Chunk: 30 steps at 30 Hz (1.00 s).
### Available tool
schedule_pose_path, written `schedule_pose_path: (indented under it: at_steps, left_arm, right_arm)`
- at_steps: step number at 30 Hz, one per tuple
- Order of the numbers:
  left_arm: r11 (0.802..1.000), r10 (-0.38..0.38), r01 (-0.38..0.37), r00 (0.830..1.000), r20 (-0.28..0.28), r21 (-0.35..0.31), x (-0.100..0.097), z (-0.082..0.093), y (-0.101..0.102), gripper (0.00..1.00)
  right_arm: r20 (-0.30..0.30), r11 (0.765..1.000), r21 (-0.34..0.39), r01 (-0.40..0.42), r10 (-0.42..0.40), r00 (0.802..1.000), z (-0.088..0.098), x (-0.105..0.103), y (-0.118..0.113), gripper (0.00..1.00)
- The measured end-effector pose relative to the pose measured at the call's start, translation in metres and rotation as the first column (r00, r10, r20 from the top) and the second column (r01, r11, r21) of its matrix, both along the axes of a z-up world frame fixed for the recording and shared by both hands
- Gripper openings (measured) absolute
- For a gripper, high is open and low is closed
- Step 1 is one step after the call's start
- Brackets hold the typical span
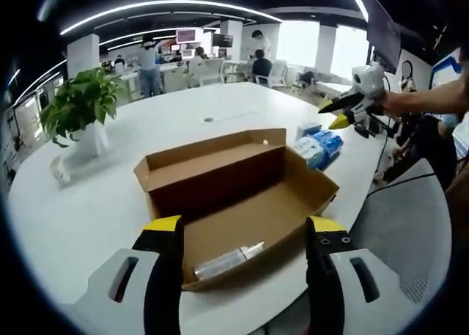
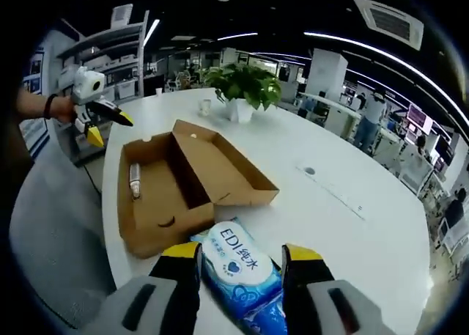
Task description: Operate the shoe box by opening the lid, removing the specified soft item, and placing it in the target area until the item is outside and the box remains undamaged.
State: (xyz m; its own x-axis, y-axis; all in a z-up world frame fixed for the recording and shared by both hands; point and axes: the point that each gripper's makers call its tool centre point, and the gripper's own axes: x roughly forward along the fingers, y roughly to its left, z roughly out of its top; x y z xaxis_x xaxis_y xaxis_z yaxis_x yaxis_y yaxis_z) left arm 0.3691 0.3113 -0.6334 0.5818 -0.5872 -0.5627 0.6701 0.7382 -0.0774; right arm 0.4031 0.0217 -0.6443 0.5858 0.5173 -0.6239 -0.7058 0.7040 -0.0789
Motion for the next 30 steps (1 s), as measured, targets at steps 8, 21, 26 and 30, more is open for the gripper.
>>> schedule_pose_path:
  at_steps: [8,21,26,30]
  left_arm:
    - [1.000,-0.016,0.016,1.000,0.007,0.007,0.007,0.002,0.000,0.67]
    - [0.998,-0.044,0.043,0.999,0.011,0.036,0.017,0.001,0.009,0.67]
    - [0.989,-0.070,0.066,0.997,0.021,0.129,0.030,-0.009,0.023,0.66]
    - [0.983,-0.098,0.093,0.995,0.021,0.158,0.041,-0.009,0.027,0.66]
  right_arm:
    - [0.006,0.997,0.081,-0.005,0.005,1.000,0.009,-0.004,0.029,0.45]
    - [0.005,0.990,0.139,-0.036,0.035,0.999,0.010,-0.025,0.058,0.49]
    - [-0.003,0.988,0.144,-0.048,0.049,0.999,0.008,-0.034,0.070,0.52]
    - [-0.006,0.986,0.162,-0.048,0.049,0.999,0.008,-0.039,0.077,0.53]
